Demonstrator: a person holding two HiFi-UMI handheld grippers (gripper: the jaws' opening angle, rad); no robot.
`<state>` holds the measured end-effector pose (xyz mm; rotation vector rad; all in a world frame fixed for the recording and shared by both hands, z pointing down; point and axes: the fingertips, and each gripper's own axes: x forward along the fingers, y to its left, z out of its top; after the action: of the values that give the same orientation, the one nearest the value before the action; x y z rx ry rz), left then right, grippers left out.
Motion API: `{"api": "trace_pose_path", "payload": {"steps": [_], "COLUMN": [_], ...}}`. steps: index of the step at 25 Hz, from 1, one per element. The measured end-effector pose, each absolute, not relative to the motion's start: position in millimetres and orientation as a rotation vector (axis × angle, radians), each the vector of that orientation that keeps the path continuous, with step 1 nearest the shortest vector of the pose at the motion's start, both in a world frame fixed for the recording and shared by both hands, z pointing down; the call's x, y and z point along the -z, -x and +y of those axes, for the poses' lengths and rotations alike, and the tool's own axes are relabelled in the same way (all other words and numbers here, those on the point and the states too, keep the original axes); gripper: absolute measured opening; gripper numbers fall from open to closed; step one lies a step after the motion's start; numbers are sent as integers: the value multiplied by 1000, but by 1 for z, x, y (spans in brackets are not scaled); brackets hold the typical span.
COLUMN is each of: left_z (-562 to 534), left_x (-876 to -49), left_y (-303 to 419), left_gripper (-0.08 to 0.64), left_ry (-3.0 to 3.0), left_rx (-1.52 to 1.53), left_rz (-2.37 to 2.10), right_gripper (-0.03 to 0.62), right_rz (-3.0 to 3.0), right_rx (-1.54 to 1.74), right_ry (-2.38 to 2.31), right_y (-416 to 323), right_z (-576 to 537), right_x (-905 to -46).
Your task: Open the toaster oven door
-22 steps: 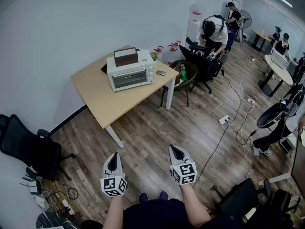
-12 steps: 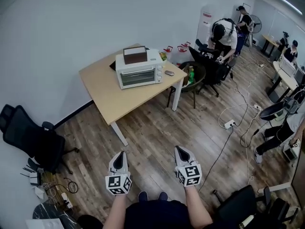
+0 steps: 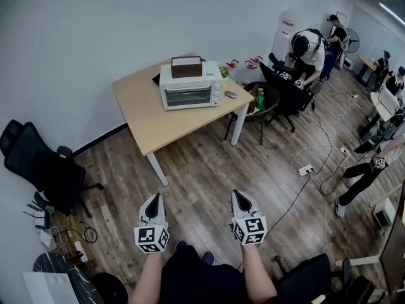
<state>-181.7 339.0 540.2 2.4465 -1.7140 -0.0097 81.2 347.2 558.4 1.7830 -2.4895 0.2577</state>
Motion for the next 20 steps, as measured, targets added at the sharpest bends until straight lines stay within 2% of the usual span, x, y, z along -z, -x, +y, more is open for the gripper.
{"api": "trace_pose_path", "payload": {"steps": [20], "left_z": [283], "left_x": [-561], "left_y": [169], "left_gripper": [-5], "left_ry": [-2458], "left_rx": [11], "left_rz": [-1702], "right_gripper": [8], "right_rz": [-2484], "right_rx": [-178], "right_ry": [-1744], "right_y": [-80], "right_z": [289], "right_x": [-563]}}
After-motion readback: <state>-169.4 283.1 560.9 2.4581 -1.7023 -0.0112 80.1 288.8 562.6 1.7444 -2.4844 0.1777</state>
